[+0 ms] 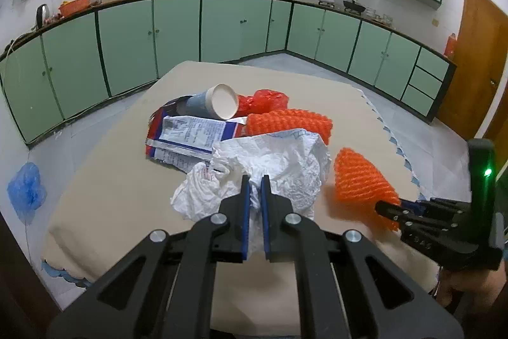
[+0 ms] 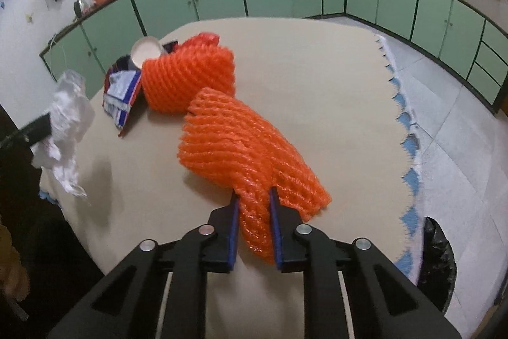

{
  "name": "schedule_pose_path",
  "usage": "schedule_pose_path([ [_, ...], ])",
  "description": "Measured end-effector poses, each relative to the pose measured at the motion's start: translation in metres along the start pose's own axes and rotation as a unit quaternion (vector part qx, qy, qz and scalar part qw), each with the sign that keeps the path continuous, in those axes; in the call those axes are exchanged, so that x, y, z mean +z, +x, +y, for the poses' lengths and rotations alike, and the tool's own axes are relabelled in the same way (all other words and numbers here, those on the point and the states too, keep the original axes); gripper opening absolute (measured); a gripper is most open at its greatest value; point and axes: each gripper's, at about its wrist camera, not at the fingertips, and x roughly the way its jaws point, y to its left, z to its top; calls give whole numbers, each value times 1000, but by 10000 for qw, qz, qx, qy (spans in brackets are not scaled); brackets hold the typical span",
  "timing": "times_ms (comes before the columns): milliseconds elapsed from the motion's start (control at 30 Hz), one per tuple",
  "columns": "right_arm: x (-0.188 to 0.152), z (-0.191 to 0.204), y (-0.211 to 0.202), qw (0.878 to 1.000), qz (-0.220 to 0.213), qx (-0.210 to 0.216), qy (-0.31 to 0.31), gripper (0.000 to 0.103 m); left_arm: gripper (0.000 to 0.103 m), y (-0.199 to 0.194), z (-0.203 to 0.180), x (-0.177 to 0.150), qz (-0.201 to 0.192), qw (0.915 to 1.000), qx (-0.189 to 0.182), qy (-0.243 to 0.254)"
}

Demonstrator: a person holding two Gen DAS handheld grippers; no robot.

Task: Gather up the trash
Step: 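Grasp the orange foam net with the right gripper while the left holds the tissue, then carry the tissue and foam net over the bin and release them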

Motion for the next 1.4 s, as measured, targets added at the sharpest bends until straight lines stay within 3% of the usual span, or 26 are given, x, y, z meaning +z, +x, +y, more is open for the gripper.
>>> schedule_pose_path([
  [467, 0, -11, -57, 9989, -443, -152, 80, 17, 5, -10, -29, 0, 6, 9994, -234, 243],
  [800, -20, -61, -93, 9957, -624, -534, 427, 17, 5, -5, -114, -5, 110, 9915, -920, 918],
  [1067, -61, -138, -120, 9870, -579, -1108, 1012, 17, 5, 16, -195, -19, 344, 9764, -1569, 1446],
  [1400, -124, -221, -115, 9714, -202, -1512, 1820, 17, 5, 54, -300, -57, 748, 9438, -2240, 2312],
])
